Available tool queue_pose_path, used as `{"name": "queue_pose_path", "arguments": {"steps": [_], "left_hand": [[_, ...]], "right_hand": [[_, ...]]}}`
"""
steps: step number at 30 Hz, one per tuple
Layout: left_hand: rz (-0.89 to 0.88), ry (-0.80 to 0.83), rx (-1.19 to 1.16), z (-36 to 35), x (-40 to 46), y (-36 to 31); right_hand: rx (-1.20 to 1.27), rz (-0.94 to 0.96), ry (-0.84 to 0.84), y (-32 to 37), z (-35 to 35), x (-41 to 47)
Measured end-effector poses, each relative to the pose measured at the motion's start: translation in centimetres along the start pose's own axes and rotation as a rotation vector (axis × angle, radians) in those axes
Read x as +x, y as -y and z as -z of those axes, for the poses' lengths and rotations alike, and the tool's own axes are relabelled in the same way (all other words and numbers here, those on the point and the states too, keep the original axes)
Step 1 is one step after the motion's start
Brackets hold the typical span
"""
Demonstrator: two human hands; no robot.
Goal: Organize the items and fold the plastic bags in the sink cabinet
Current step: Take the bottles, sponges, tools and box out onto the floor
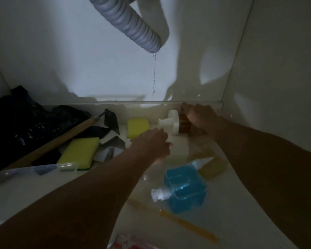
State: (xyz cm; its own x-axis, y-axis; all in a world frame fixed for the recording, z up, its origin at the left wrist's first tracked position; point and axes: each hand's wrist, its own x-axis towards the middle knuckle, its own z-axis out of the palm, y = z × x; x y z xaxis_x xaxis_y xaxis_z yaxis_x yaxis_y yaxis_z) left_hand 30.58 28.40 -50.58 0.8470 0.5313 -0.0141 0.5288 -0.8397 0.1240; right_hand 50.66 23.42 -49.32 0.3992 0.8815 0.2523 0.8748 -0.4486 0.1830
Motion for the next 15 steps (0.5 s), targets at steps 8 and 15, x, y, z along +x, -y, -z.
{"name": "queue_pose_path", "arguments": {"steps": [8,15], "left_hand": [[0.047,0.05,0.043,1.3,0.0,-0.7],[0.119,0.027,0.113,2.4,0.3,-1.9]], "right_hand": [[0.381,-0.047,-0.111,-1.6,5.8,-2.3],[0.778,-0.108,-0.079,-3.9,10.4,-6.1]]}}
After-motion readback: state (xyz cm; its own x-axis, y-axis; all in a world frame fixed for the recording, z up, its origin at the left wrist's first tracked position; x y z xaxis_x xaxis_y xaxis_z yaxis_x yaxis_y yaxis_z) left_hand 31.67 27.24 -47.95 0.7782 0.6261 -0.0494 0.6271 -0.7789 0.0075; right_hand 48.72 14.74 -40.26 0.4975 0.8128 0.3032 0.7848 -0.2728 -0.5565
